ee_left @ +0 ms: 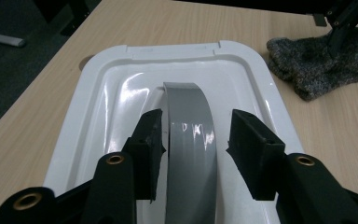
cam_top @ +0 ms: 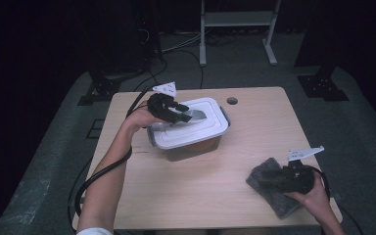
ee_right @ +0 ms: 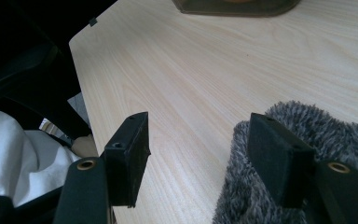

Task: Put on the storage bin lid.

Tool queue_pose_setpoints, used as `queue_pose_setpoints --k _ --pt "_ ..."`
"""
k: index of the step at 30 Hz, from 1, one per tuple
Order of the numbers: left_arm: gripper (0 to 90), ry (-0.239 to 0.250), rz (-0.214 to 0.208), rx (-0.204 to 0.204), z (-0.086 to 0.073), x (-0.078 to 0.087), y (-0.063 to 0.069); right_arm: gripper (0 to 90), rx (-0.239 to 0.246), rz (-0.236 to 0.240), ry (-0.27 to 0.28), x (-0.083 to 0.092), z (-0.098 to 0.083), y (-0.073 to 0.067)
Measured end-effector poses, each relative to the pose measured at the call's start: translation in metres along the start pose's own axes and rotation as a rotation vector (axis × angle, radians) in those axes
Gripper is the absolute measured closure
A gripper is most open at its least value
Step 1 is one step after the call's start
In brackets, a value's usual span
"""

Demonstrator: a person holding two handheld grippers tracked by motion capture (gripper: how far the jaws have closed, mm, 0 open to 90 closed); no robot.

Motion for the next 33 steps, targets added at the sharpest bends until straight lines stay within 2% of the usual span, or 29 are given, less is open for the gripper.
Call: queue_pose_setpoints --k 4,17,33 --pt "50.7 0.009 -0.003 -0.008 0.002 0.003 0.002 38.0 -0.001 -0.001 0.003 0.001 0.0 0.0" --pt "38.1 0.039 0.01 0.021 0.007 0.016 0.009 37.5 0.0 -0.019 0.015 0.004 0.002 0.0" --pt "28.3 0.062 0.016 0.057 0.001 0.035 0.023 35.8 -0.006 -0.035 0.02 0.006 0.001 0.002"
Point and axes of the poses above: each handheld gripper's, and its own axes: x roughly backward along the jaws, z roughly out of its top, y roughly to its right, the point moved 9 cm from there along -x, roughly forward along the jaws, and after that the axes turned 14 degrees about z, right-handed, at the moved point
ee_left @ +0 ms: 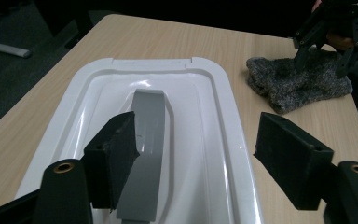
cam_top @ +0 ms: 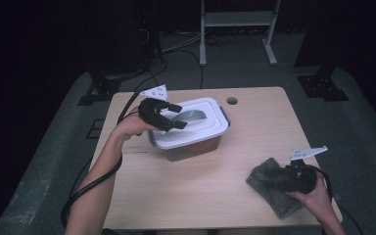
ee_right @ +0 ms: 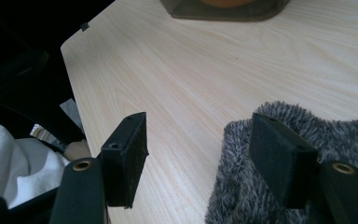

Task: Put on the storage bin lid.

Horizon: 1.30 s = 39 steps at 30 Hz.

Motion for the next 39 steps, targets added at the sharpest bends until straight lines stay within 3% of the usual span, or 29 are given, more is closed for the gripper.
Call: queue_pose_setpoints --k 16,34,39 --pt "20.2 0.004 0.022 0.012 -0.013 0.024 0.01 34.6 -0.006 -0.012 0.011 0.002 0.001 0.003" --pt "11.4 0.01 0.057 0.057 -0.038 0.052 0.019 33.6 -0.014 -0.021 0.003 0.0 -0.001 0.004" --pt "9.9 0.042 0.042 0.07 -0.042 0.059 0.03 33.5 -0.009 -0.025 0.004 0.001 -0.001 0.004"
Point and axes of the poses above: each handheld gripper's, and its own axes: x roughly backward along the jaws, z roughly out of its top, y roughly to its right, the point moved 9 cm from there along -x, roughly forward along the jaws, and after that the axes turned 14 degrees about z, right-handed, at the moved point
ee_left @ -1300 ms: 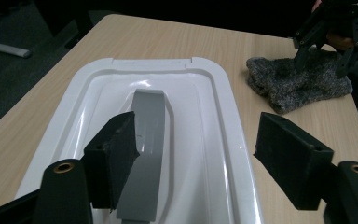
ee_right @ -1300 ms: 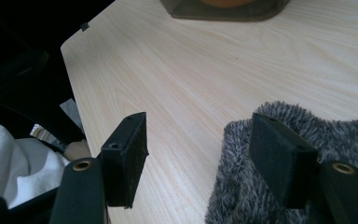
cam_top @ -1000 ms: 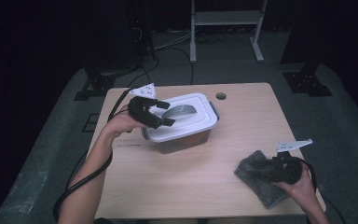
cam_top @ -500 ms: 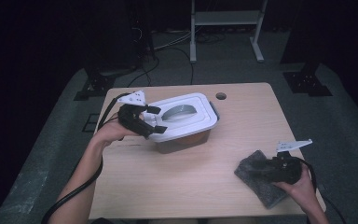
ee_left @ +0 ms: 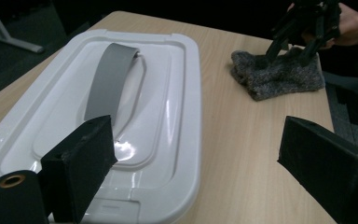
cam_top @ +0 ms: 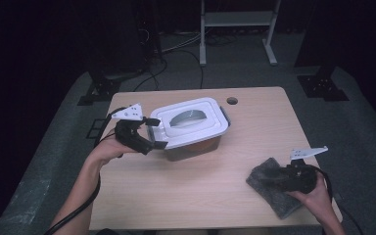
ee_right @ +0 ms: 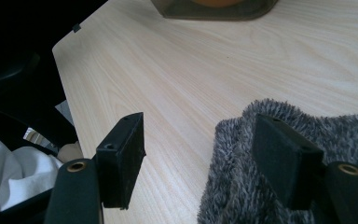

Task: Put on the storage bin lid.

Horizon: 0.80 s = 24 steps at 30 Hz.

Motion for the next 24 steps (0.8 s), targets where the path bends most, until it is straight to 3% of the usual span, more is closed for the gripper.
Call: queue_pose_setpoints --k 4,24 --pt "9.6 -0.01 0.0 -0.014 -0.006 0.001 0.005 33.4 -0.005 0.001 -0.003 -0.001 -0.001 0.0" --pt "9.3 -0.009 0.032 -0.002 -0.036 0.012 0.013 33.4 -0.009 -0.001 -0.006 -0.001 -0.003 0.0"
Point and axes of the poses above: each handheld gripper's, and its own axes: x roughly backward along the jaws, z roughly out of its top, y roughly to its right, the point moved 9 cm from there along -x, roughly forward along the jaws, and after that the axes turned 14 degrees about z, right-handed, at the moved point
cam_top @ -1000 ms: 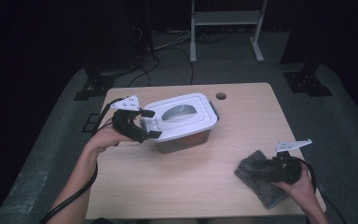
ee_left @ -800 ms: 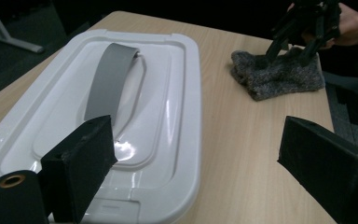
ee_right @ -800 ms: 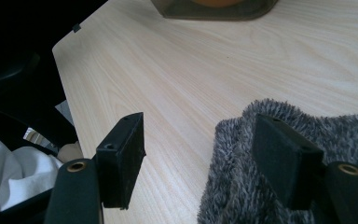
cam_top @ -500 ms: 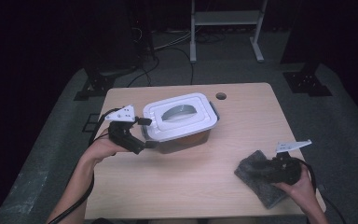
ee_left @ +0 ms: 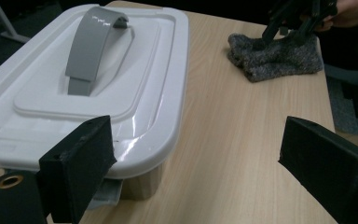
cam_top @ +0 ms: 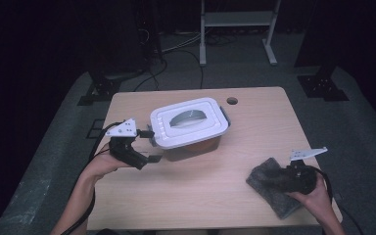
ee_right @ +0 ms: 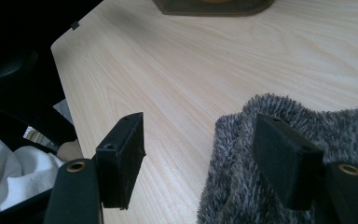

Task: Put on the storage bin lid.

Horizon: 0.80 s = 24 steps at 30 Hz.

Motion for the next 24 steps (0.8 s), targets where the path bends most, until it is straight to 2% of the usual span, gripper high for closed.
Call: queue_pose_setpoints --k 24 --pt "9.3 -0.005 0.031 0.052 -0.041 0.007 0.001 33.3 -0.011 -0.004 -0.003 0.0 -0.002 0.003"
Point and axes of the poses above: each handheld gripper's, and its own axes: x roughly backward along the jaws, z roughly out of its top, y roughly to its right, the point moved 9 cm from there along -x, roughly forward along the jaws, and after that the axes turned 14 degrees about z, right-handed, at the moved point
